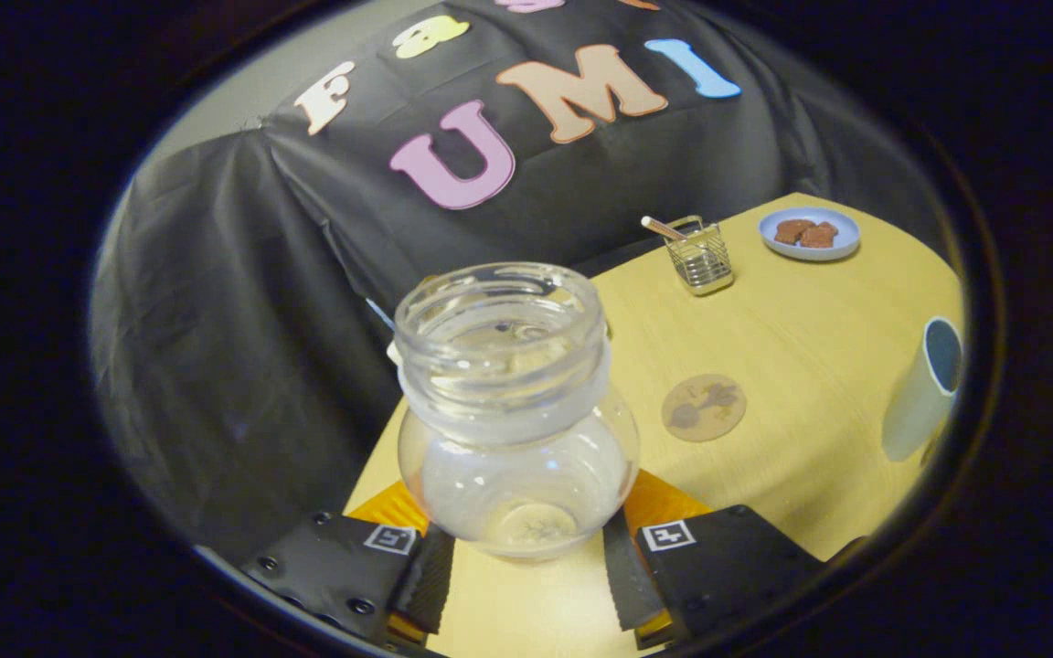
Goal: Take the bottle from table, then pour the juice into the cup, finally place the bottle on the coaster
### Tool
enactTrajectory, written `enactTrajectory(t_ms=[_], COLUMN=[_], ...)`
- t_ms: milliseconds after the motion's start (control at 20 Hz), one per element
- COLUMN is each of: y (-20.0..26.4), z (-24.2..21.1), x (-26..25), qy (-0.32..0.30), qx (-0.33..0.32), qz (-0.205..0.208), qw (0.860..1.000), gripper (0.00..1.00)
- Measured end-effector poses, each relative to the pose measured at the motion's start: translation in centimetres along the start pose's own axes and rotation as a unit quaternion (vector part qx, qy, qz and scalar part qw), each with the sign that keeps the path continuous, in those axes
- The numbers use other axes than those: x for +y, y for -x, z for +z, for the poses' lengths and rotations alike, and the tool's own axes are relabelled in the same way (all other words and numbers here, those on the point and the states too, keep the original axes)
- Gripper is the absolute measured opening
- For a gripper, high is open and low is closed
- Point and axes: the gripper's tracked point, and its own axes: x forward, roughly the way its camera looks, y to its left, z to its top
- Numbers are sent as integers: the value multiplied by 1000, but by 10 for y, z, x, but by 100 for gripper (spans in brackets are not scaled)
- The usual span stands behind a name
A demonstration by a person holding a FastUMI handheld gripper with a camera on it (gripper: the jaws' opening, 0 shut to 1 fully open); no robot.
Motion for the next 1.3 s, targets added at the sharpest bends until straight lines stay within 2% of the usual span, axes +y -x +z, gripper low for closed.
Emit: enactTrajectory(t_ms=[300,550,950,1300], y=[5,16,28,42], z=[40,77,111,134], x=[-8,-29,-60,-91], qy=[-100,-171,-240,-318], qx=[-46,-96,-137,-179], qz=[-2,-12,-14,-9], qw=[994,981,961,931], gripper=[81,81,81,80])
